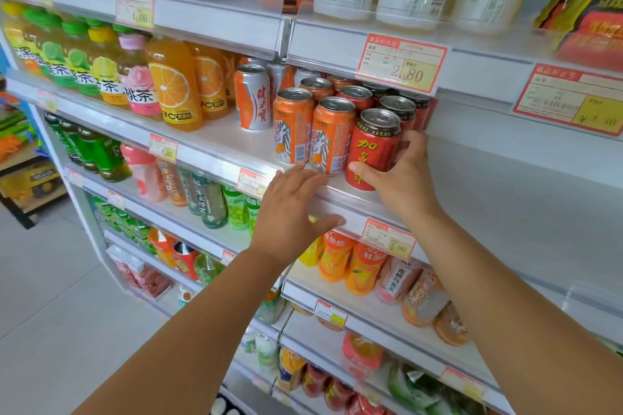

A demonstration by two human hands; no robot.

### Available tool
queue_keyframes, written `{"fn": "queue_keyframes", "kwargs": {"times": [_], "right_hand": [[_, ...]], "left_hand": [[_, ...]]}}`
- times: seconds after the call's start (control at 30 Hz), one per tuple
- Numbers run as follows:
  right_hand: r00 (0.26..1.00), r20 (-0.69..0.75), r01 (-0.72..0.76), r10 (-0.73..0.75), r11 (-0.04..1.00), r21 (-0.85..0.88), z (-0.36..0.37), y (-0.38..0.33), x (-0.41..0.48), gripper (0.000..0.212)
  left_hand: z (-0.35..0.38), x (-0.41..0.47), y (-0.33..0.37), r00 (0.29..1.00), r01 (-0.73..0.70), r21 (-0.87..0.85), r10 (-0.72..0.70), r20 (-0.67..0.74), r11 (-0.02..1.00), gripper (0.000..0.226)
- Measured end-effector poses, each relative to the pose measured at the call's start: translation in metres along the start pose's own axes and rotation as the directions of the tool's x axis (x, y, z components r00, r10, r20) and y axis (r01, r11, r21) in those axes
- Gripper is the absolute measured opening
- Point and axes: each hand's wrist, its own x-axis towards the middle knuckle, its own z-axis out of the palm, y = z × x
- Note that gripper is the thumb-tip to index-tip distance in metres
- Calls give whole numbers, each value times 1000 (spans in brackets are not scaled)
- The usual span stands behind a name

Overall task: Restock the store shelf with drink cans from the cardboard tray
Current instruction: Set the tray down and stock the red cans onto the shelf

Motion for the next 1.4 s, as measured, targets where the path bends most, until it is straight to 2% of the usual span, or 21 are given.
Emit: {"fn": "queue_keyframes", "kwargs": {"times": [0.07, 0.13, 0.17, 0.23, 0.3, 0.37, 0.4, 0.43, 0.5, 0.57, 0.63, 0.7, 0.8, 0.9, 0.97, 1.03, 1.13, 1.27, 1.33, 1.4], "right_hand": [[1000, -10, -5, 5, 1000, 11, -1, -2, -3, 85], [993, -109, 53, -52, 999, 9, -5, -7, -15, 88], [976, -181, 126, -124, 992, 4, -8, -10, -26, 84], [904, -293, 333, -310, 942, 32, -10, -16, -57, 62], [865, -246, 475, -438, 873, 114, -3, -12, -95, 43], [878, -50, 476, -476, 856, 201, 21, 4, -132, 33], [887, 79, 430, -455, 876, 220, 38, 16, -149, 28], [890, 223, 352, -397, 911, 216, 57, 30, -167, 26], [838, 502, 167, -216, 976, 143, 101, 65, -206, 29], [717, 696, 31, -37, 999, 21, 144, 109, -246, 30], [569, 814, -9, 116, 991, -134, 183, 153, -285, 36], [430, 873, 10, 231, 965, -260, 224, 198, -322, 40], [275, 916, 129, 292, 933, -336, 295, 271, -371, 42], [151, 922, 165, 356, 911, -378, 378, 354, -416, 42], [147, 921, 191, 361, 903, -384, 429, 409, -446, 38], [162, 907, 183, 389, 891, -415, 470, 455, -475, 44], [216, 913, 185, 345, 904, -385, 521, 506, -511, 59], [321, 914, 357, 246, 863, -357, 567, 546, -539, 70], [393, 897, 445, 203, 812, -378, 583, 558, -548, 79], [425, 891, 513, 161, 768, -383, 595, 568, -554, 85]], "left_hand": [[-2, -3, 1, 1000, -22, 1, 22, -23, 1000, 75], [-7, -14, 2, 991, -59, -51, 52, -123, 997, 69], [-12, -24, 1, 982, -64, -91, 46, -183, 994, 63], [-21, -55, -9, 966, 7, -152, -46, -254, 988, 52], [-24, -99, -28, 956, 166, -195, -206, -208, 967, 47], [-19, -152, -53, 910, 390, -197, -409, -66, 899, 45], [-12, -180, -65, 852, 518, -181, -523, 22, 836, 44], [-4, -211, -77, 762, 647, -164, -637, 113, 745, 45], [12, -275, -95, 521, 852, -105, -812, 263, 512, 52], [29, -343, -108, 282, 952, 12, -889, 361, 307, 55], [48, -404, -116, 81, 982, 120, -906, 416, 143, 56], [74, -456, -125, -63, 987, 161, -886, 459, 14, 57], [133, -526, -153, -174, 979, 180, -854, 490, -96, 56], [208, -589, -197, -190, 971, 221, -843, 502, -87, 51], [257, -626, -229, -196, 968, 234, -847, 494, -87, 58], [301, -658, -259, -167, 970, 238, -863, 477, -56, 63], [355, -694, -300, -62, 964, 260, -896, 439, 61, 65], [405, -722, -337, 114, 873, 408, -925, 362, 267, 75], [423, -732, -351, 156, 819, 481, -928, 337, 313, 83], [438, -739, -361, 172, 796, 520, -939, 297, 311, 88]]}}
